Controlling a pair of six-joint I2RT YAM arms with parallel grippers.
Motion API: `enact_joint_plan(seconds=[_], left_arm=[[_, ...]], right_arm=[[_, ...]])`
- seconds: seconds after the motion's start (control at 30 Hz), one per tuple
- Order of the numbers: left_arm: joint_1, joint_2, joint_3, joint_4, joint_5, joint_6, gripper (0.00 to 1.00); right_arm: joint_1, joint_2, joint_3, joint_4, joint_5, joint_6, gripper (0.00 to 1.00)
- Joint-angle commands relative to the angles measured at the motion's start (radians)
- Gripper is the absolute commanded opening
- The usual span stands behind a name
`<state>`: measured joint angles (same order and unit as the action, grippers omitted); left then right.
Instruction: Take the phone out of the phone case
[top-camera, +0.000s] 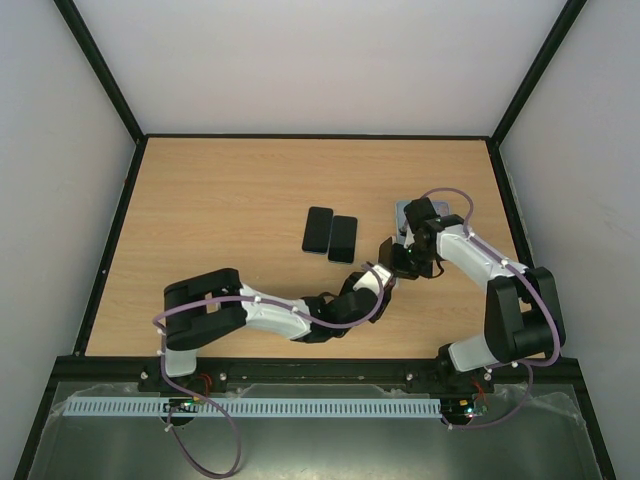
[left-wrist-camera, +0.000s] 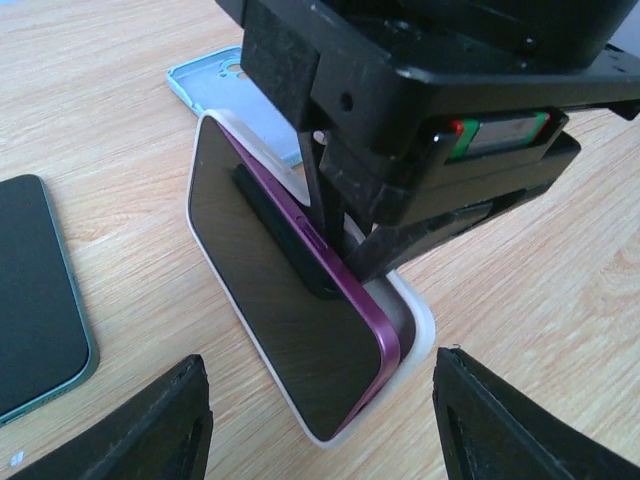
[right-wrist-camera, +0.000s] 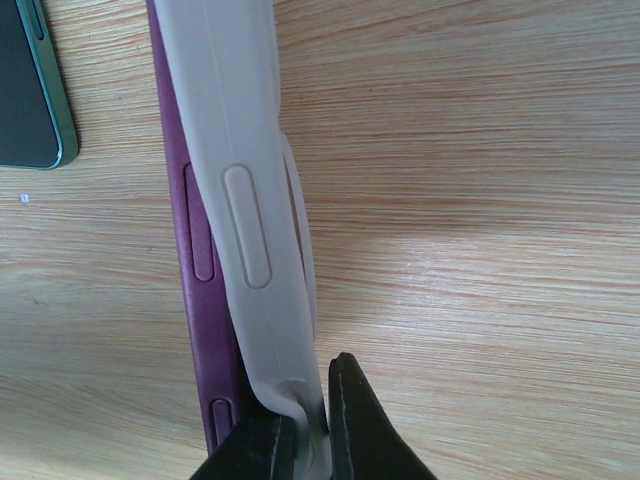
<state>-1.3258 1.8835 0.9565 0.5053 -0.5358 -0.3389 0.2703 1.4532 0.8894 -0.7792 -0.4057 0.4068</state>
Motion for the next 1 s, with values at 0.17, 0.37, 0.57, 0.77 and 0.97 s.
enact_joint_plan(seconds=[0.17,0.37,0.57,0.77,0.97], left_arm=[[-0.009,0.081,0.083,-0.015,-0.08,0.017,0.59],[-0.007,0.121,0.108,-0.056,-0.124,0.012,0.57],[-0.004,0.15,0.13,-0.096,-0.18,0.01,0.55],[0.001,0.166,0.147,-0.106,-0.268,0.008,0.53],[0.027,0.167,0.149,-0.065,-0.295,0.012,0.4]], right_arm=[[0.0,-0.015,0.014,0.014,-0.003,-0.005,0.02],[0.0,-0.024,0.009,0.015,-0.013,-0.005,0.02],[0.0,-0.036,-0.002,0.017,-0.025,-0.01,0.02],[-0.001,-0.05,-0.018,0.021,-0.052,-0.016,0.02],[0.0,-0.062,-0.023,0.006,-0.061,-0.032,0.02]])
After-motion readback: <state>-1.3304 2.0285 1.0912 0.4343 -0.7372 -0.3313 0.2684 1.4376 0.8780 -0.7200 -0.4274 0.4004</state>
